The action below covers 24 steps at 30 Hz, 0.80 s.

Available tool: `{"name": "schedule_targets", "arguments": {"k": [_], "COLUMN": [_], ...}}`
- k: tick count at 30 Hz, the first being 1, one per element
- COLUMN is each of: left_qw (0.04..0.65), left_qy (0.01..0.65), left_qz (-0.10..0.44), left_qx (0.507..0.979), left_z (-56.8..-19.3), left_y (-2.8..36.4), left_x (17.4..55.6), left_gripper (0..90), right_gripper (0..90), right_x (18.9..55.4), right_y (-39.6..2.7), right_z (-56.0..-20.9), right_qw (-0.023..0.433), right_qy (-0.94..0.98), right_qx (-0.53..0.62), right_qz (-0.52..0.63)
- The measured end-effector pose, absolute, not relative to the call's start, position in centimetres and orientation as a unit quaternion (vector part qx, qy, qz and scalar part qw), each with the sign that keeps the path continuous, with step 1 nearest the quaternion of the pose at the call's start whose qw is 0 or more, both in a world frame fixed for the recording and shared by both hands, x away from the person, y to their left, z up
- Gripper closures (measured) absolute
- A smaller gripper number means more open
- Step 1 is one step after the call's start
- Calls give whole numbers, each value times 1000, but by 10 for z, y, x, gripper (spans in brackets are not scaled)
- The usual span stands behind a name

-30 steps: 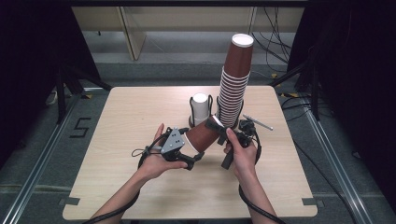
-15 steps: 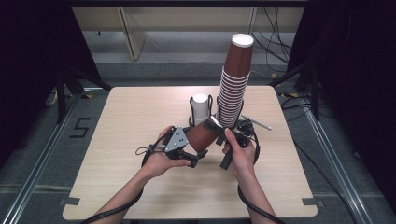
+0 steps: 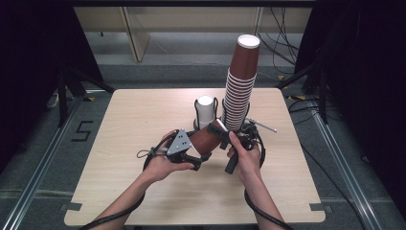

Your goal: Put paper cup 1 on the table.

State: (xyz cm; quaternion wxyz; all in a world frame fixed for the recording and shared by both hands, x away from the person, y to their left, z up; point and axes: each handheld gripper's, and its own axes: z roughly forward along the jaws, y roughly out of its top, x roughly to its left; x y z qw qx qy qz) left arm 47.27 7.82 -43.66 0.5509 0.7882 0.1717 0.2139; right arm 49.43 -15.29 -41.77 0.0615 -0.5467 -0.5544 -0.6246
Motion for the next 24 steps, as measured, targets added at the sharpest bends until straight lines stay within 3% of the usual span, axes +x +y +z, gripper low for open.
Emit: {"name": "schedule_targets", "arguments": {"k": [12,22,24], "left_qw": [559,555,553], "left_qy": [184,187,186], "left_qz": [202,209,208], "left_qx": [783,783,785], "left_z": [-434,-434,-433], "left_y": [80,82,82], "left_x": [474,474,474], "left_gripper": [161,187,189], "right_gripper": [43,21,19], "right_x": [494,492,493], "right_y": [-151,-153,-154], "right_z": [-415,-413,-414], "right_qw": [55,66,51], "right_qy": [-555,-545,-553], "right_qx": [-547,-554,-548], "right_qz": [-624,-626,-626]}}
